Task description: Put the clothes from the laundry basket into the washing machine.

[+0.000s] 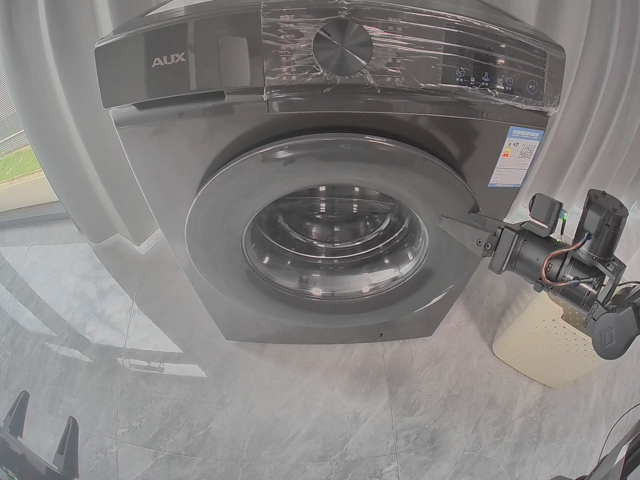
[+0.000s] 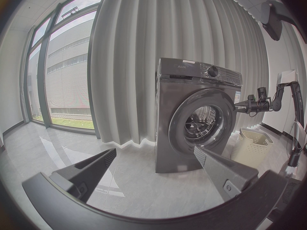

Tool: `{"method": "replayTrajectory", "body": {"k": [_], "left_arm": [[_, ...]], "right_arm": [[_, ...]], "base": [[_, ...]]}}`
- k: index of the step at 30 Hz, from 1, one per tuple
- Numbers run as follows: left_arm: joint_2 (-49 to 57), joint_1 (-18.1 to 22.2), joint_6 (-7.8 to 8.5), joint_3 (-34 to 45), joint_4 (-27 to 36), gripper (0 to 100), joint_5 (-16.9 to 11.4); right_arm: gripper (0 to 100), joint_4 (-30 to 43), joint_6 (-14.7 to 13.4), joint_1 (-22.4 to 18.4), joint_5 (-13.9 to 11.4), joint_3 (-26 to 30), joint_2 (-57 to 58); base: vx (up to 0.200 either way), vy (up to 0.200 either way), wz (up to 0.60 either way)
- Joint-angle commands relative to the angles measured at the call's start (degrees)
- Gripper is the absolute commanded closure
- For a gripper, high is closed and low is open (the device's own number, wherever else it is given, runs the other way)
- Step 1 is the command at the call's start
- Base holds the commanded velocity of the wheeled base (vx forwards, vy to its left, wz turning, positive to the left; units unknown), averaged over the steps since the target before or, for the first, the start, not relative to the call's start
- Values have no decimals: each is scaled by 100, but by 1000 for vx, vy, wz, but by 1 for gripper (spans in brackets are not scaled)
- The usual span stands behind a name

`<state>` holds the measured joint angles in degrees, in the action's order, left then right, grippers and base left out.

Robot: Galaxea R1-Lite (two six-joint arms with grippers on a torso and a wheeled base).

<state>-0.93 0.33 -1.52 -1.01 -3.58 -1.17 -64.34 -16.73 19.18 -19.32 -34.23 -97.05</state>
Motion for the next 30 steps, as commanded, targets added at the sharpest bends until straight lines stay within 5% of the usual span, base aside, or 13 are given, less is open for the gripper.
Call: {"method": "replayTrajectory", "body": {"k": [1, 7, 19, 30], "left_arm": [[93, 2, 3, 92, -2, 0, 3], [93, 2, 3, 92, -2, 0, 3], [93, 2, 3, 92, -2, 0, 3], [93, 2, -23, 92, -2, 0, 3]], "right_arm": [[0, -61, 11, -28, 7, -75, -104], [0, -79, 20, 16, 16, -75, -95], [0, -87, 64, 25, 16, -75, -60], [0, -158, 134, 25, 7, 145, 248]], "base": [[0, 0, 0], [0, 0, 0], [200, 0, 0], [0, 0, 0]]}}
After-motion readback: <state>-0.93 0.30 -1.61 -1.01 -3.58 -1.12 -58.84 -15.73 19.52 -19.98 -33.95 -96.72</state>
